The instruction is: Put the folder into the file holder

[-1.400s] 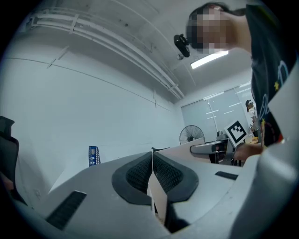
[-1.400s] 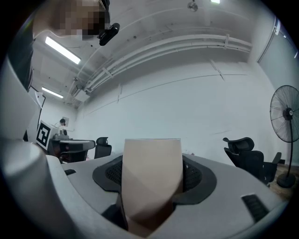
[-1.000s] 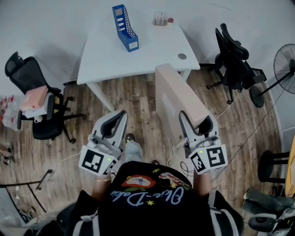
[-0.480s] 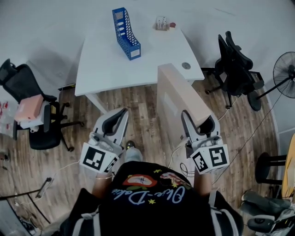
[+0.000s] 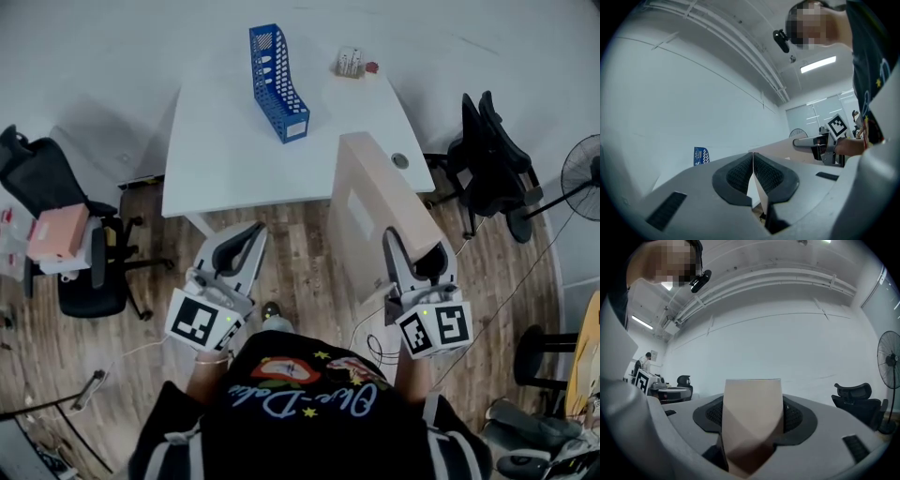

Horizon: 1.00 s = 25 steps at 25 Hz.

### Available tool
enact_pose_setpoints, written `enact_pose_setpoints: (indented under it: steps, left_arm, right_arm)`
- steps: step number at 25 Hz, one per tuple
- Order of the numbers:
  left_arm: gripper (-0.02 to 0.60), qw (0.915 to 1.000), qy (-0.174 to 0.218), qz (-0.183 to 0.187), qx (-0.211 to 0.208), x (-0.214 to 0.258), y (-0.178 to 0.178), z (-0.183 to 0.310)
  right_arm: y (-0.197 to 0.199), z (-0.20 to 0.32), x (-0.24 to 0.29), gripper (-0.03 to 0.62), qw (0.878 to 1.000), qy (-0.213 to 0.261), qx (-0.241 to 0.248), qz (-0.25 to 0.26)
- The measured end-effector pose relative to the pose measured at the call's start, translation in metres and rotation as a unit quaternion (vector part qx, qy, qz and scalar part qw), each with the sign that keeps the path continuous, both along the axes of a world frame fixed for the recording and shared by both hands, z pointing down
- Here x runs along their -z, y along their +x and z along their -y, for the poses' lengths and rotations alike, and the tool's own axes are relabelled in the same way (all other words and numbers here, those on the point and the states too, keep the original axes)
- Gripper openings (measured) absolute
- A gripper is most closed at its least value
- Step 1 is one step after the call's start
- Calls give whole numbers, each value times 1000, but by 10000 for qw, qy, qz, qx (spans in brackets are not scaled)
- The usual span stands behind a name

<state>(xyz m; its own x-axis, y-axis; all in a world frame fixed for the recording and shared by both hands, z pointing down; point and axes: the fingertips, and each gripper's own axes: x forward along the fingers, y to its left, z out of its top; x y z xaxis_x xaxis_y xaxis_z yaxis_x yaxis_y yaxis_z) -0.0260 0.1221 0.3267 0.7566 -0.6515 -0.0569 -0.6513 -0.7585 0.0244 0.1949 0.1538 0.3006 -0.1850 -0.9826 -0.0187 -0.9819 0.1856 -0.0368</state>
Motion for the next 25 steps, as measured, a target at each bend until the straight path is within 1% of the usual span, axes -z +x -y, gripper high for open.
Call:
enact_pose_setpoints:
  steps: [8, 13, 18, 21, 25]
  left_arm:
    - [5, 10000, 0, -54, -79, -3, -33, 61]
    - [5, 9998, -46, -27, -193, -8, -49, 86]
    - [5, 9996, -49, -11, -287, -12, -50, 103]
    - [5, 9995, -131, 2, -297, -18, -48, 112]
    - [5, 9997, -83, 83, -195, -18, -48, 132]
  right_arm:
    - [-21, 53, 6, 275, 9996, 61, -271, -27]
    - [-31, 72, 8, 275, 9990, 93, -448, -19]
    - [-28, 85, 10, 275, 9985, 94, -547, -14]
    - [-23, 93, 9, 275, 9983, 53, -582, -42]
    - [-13, 116, 19, 275, 9981, 256, -560, -23]
